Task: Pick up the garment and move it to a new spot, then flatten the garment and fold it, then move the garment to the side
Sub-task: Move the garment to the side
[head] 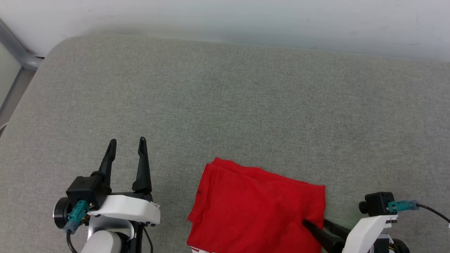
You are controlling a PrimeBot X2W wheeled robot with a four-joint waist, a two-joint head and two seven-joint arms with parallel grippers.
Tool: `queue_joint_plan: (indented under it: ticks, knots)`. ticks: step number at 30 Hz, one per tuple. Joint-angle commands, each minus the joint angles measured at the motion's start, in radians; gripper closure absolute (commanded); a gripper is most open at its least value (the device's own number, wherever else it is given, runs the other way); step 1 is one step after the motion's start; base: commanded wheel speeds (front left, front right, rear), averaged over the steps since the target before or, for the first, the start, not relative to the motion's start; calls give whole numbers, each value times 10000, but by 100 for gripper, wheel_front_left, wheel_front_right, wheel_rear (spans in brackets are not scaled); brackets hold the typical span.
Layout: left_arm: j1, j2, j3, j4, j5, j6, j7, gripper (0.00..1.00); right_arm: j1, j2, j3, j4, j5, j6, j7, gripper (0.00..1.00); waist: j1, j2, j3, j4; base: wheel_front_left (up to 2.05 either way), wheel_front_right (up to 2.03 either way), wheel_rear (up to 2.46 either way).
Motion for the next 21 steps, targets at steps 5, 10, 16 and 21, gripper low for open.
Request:
queue_joint_plan:
  ticks: [5,10,16,21]
  knots:
    - [-100,-351,308,143,276,-280,-21,0,-154,-167,738,527,474,-15,448,0,-2,0,169,64,0,0,0]
    - [-91,-582,516,248,464,-500,-21,0,-281,-228,1069,679,646,-15,528,98,-2,0,191,38,0,0,0]
    - [1,-762,693,444,672,-741,-21,0,-510,-366,1061,656,691,-15,198,100,-2,0,-81,43,0,0,0]
    - [263,-790,839,552,800,-809,-21,0,-630,-589,959,437,512,-13,47,100,-2,0,-585,-160,0,0,0]
